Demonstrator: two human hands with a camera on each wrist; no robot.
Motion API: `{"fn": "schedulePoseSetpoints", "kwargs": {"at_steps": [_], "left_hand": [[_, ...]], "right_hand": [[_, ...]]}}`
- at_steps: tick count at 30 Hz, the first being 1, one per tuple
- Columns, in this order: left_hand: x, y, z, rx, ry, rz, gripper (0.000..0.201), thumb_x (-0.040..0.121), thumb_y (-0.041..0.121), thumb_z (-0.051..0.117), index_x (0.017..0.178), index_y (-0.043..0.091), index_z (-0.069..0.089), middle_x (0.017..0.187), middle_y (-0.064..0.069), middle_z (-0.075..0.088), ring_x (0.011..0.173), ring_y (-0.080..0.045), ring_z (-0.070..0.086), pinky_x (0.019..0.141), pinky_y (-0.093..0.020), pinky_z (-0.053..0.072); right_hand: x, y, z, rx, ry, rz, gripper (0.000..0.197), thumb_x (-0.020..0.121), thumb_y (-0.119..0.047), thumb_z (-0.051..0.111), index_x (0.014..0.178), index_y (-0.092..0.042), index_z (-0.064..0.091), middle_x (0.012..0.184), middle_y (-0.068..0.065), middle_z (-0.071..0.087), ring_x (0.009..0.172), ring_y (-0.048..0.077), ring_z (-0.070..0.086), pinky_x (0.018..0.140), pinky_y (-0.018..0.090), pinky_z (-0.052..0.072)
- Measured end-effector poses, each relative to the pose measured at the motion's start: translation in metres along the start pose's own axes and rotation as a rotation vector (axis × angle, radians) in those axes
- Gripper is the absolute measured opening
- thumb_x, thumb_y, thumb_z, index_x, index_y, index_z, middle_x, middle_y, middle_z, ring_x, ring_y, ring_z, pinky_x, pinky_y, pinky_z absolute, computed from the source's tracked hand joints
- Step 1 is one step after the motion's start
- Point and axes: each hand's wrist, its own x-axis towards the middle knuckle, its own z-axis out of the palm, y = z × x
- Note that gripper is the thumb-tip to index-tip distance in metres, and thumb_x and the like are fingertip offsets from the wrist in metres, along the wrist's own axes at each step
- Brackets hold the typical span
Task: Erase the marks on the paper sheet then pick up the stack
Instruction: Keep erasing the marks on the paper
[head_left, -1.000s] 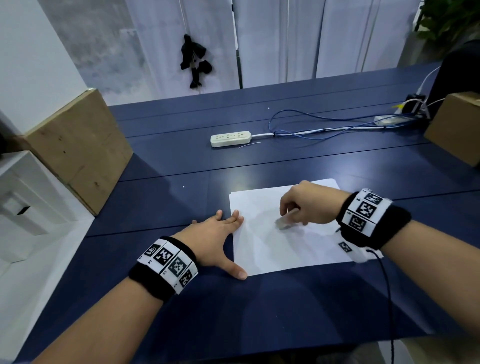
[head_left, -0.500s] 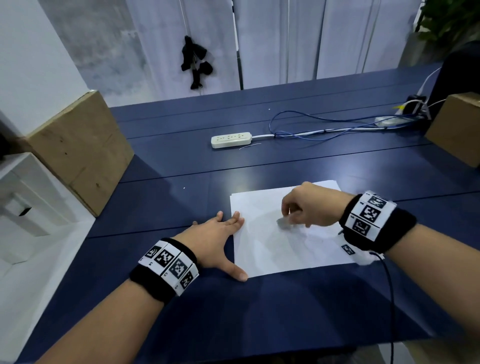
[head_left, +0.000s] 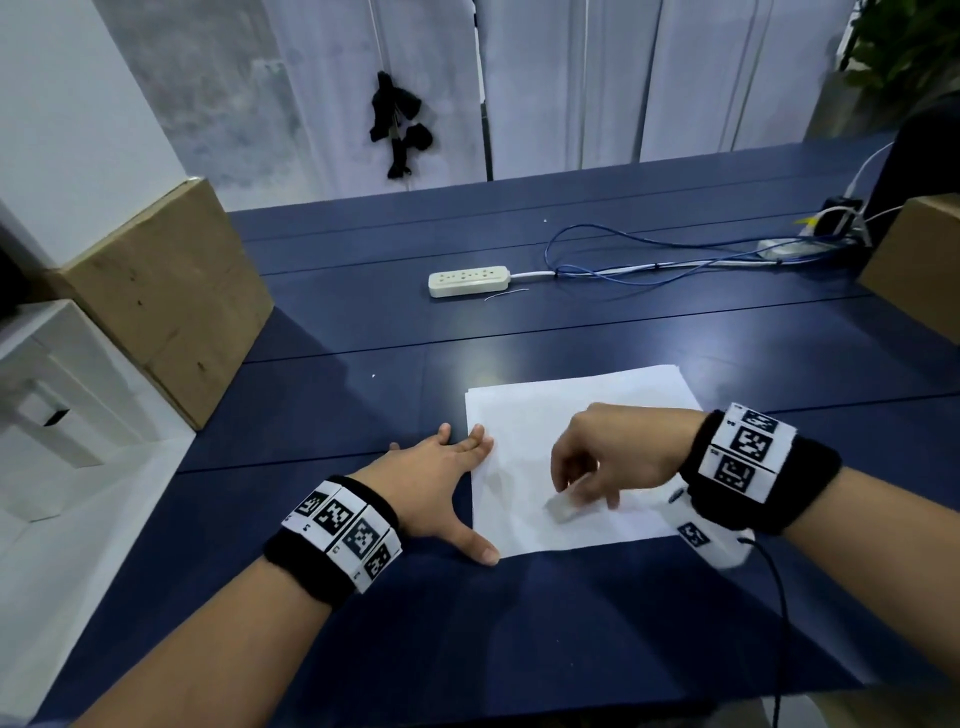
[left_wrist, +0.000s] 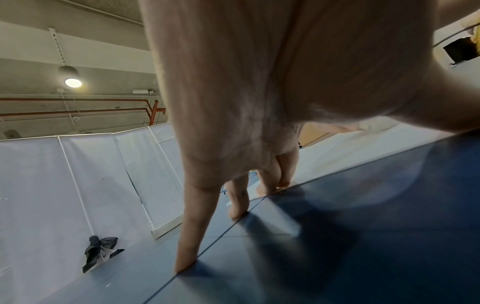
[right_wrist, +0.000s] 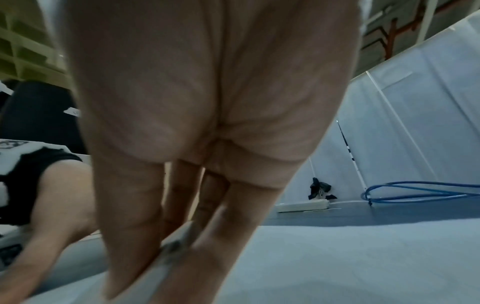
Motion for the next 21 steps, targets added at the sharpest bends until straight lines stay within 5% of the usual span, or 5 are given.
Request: {"fn": "schedulePoseSetpoints", "kwargs": {"at_steps": [6, 10, 12, 18, 21], "left_hand": [[-0.001, 0.001, 0.0, 0.003, 0.001, -0.003, 0.139, 0.055, 0.086, 0.07, 0.159, 0.035, -0.006, 0.163, 0.025, -0.012, 0.153, -0.015, -0.01, 0.114, -0.071, 0.012], [-0.001, 0.0, 0.0, -0.001, 0.003, -0.005, 0.139, 0.055, 0.086, 0.07, 0.159, 0.034, -0.006, 0.163, 0.025, -0.013, 0.153, -0.015, -0.011, 0.115, -0.071, 0.012], [-0.001, 0.001, 0.0, 0.001, 0.006, 0.0, 0.139, 0.055, 0.086, 0.07, 0.159, 0.034, -0.006, 0.163, 0.025, -0.013, 0.153, -0.015, -0.01, 0.114, -0.071, 0.012], [-0.001, 0.001, -0.001, -0.004, 0.0, -0.001, 0.139, 0.055, 0.086, 0.07, 0.159, 0.035, -0.007, 0.163, 0.025, -0.013, 0.153, -0.014, -0.011, 0.114, -0.071, 0.013], [-0.002, 0.001, -0.001, -0.006, -0.001, -0.002, 0.139, 0.056, 0.086, 0.07, 0.159, 0.034, -0.007, 0.163, 0.025, -0.013, 0.153, -0.014, -0.012, 0.114, -0.071, 0.012]], "right_hand": [[0.013, 0.015, -0.017, -0.128, 0.265, 0.138, 0.029, 0.087, -0.05, 0.068, 0.087, -0.02, 0.067, 0.071, -0.001, 0.073, 0.058, 0.01, 0.069, 0.061, 0.026, 0.051], [-0.011, 0.008, -0.009, -0.024, 0.011, 0.071, 0.022, 0.085, -0.041, 0.072, 0.093, -0.02, 0.071, 0.08, -0.004, 0.075, 0.059, 0.008, 0.071, 0.069, 0.026, 0.056], [-0.013, 0.006, -0.004, -0.014, -0.079, 0.054, 0.031, 0.08, -0.05, 0.076, 0.091, -0.022, 0.072, 0.08, -0.006, 0.075, 0.06, 0.007, 0.071, 0.071, 0.025, 0.057], [0.006, 0.027, -0.018, -0.045, 0.288, 0.134, 0.03, 0.083, -0.05, 0.073, 0.086, -0.021, 0.07, 0.068, -0.006, 0.072, 0.056, 0.008, 0.07, 0.066, 0.029, 0.058], [-0.007, 0.02, -0.011, -0.006, 0.127, 0.068, 0.026, 0.084, -0.046, 0.073, 0.09, -0.02, 0.071, 0.075, -0.005, 0.074, 0.057, 0.007, 0.07, 0.068, 0.028, 0.058]]}}
